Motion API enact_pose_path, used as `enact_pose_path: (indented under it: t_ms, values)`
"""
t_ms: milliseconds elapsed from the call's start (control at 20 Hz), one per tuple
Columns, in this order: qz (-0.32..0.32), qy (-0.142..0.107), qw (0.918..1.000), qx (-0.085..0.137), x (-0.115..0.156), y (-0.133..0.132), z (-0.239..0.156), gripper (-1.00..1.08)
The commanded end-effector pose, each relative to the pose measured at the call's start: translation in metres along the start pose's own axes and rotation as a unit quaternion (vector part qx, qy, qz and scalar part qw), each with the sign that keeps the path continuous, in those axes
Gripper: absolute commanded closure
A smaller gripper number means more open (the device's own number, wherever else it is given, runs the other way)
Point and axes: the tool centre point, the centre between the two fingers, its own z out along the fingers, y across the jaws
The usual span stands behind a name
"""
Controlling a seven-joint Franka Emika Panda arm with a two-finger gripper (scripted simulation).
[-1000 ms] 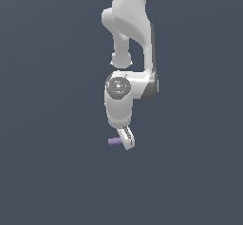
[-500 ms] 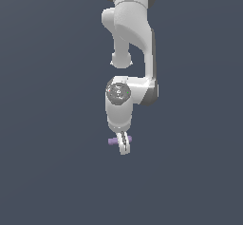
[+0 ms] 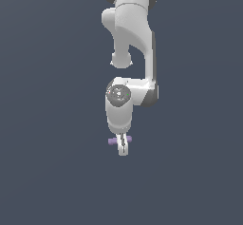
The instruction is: Pick up the object and move it to a goal position.
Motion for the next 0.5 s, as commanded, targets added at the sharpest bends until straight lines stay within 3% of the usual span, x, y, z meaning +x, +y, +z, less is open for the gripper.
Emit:
enact_pose_path:
  t_ms: [0, 450]
  values:
    - [0.000, 0.000, 1.0000, 0.000, 0.000, 0.000, 0.002, -0.92]
    - [0.002, 0.000, 1.0000, 0.000, 0.000, 0.001, 0.042, -0.92]
